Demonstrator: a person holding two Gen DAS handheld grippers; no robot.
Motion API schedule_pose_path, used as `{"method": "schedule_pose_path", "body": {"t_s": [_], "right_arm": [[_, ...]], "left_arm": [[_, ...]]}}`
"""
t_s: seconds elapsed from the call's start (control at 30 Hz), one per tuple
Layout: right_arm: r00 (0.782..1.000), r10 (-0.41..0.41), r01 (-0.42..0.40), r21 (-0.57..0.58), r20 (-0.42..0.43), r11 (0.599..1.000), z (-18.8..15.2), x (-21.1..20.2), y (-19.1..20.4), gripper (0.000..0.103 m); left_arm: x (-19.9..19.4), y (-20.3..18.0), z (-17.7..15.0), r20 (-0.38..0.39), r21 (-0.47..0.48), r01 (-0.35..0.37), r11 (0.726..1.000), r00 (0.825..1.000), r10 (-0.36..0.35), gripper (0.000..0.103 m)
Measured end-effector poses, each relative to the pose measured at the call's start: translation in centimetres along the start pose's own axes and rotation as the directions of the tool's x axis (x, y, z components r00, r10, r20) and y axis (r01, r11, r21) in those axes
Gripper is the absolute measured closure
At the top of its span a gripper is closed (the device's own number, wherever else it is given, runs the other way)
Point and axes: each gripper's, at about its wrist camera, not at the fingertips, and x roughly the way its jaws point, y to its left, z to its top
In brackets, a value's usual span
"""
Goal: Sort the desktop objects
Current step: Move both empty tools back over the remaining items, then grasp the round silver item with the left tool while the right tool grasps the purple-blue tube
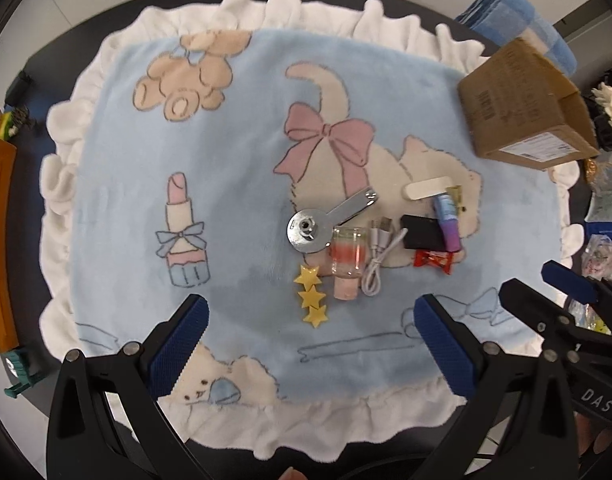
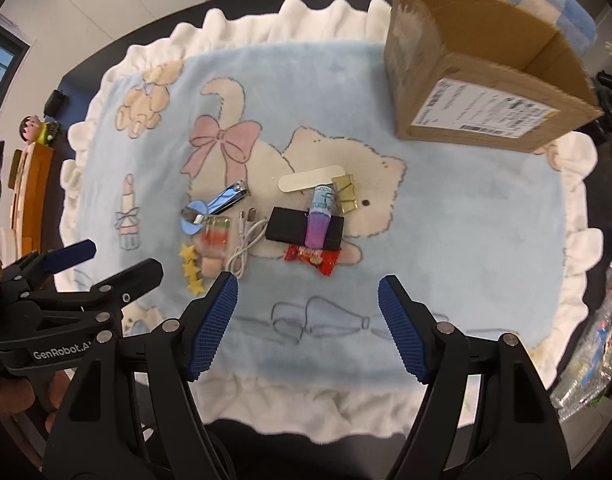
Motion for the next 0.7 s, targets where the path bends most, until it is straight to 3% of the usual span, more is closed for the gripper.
{"method": "schedule_pose_path", "body": {"t_s": [0.27, 0.3, 0.37, 0.53, 0.6, 0.67, 0.7], "right_arm": [[1.000, 0.010, -0.010, 0.011, -0.017, 1.000, 1.8, 3.7, -0.2, 0.031], [1.000, 0.016, -0.015, 0.012, -0.023, 1.000, 2.0, 4.1, -0.1, 0.033], [0.999, 0.025, -0.025, 0.017, -0.033, 1.000, 2.4, 4.9, -0.2, 0.037], [0.998, 0.032, -0.031, 0.020, -0.055, 0.999, 3.3, 6.5, -0.3, 0.043], [0.998, 0.030, -0.029, 0.020, -0.063, 0.999, 3.6, 7.0, -0.4, 0.043], [0.997, 0.028, -0.027, 0.024, -0.075, 0.999, 3.9, 7.6, -0.4, 0.044], [0.996, 0.030, -0.028, 0.026, -0.080, 0.999, 4.0, 7.8, -0.5, 0.045]], "left_arm": [[3.5, 0.2, 1.6, 0.002, 0.017, -0.034, 0.999, 0.999, 0.034, 0.001], [3.7, 0.4, 1.8, 0.001, 0.012, -0.031, 0.999, 1.000, 0.031, 0.002], [4.0, 0.8, 2.1, 0.001, -0.004, -0.025, 1.000, 1.000, 0.025, 0.015], [5.1, 1.5, 3.1, -0.021, -0.010, 0.010, 1.000, 1.000, -0.010, 0.019], [5.2, 1.4, 3.3, -0.021, 0.006, 0.015, 1.000, 1.000, -0.015, 0.032], [5.7, 1.2, 3.5, -0.040, 0.017, 0.018, 1.000, 0.999, -0.018, 0.061], [5.8, 1.2, 3.5, -0.050, 0.017, 0.023, 1.000, 0.998, -0.023, 0.062]]}}
